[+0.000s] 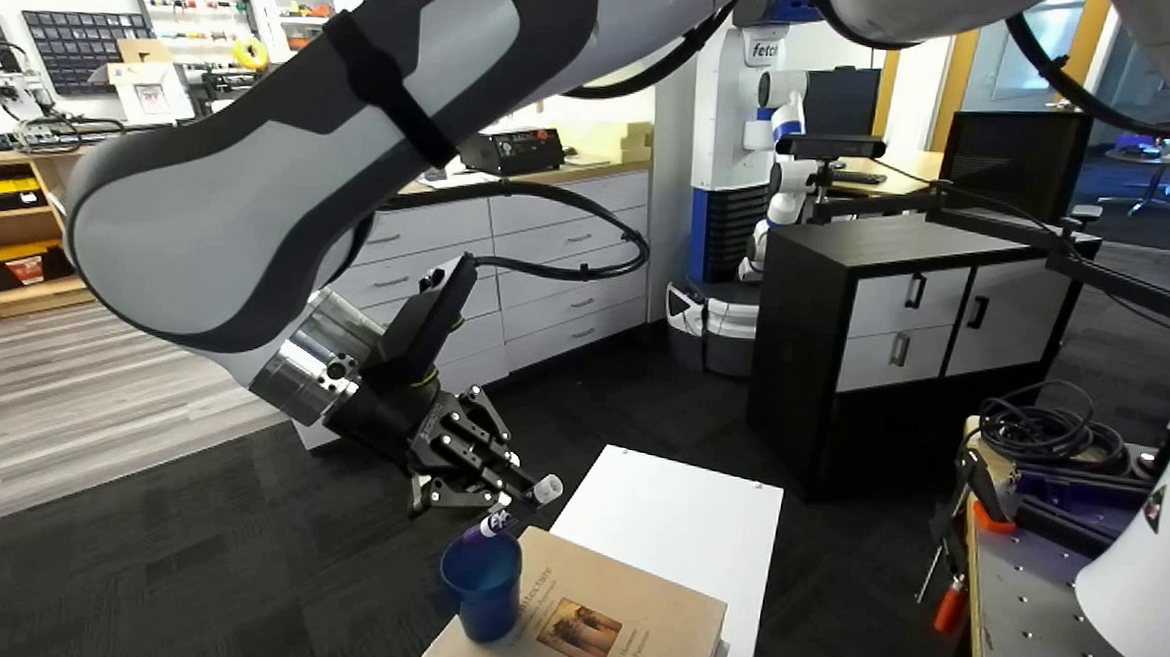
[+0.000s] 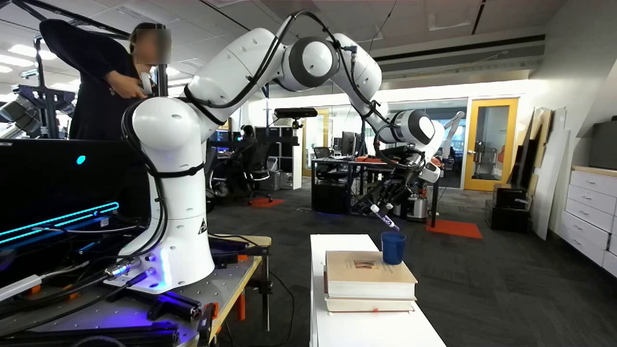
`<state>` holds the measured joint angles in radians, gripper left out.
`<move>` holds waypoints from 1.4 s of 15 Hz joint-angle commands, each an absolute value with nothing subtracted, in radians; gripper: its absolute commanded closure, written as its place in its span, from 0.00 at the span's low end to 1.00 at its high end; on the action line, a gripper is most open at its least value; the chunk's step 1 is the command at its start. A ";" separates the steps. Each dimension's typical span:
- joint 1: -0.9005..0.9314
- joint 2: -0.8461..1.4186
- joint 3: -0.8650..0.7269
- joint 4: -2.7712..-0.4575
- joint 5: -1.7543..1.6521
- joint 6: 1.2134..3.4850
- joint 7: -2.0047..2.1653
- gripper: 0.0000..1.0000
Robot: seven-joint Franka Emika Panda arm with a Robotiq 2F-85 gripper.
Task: Pick up the marker and put it in the cup
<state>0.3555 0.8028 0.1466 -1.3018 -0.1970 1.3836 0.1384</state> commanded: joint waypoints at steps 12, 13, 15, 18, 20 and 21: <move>0.379 0.894 0.136 -1.234 -0.220 1.339 0.064 0.54; 0.382 0.896 0.135 -1.231 -0.223 1.338 0.065 0.49; 0.387 0.895 0.134 -1.225 -0.228 1.340 0.067 0.36; 0.393 0.884 0.131 -1.216 -0.240 1.340 0.069 0.16; 0.391 0.875 0.131 -1.218 -0.240 1.348 0.071 0.04; 0.390 0.871 0.131 -1.219 -0.239 1.351 0.073 0.01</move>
<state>0.3819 0.8830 0.1414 -1.2347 -0.2284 1.3795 0.0811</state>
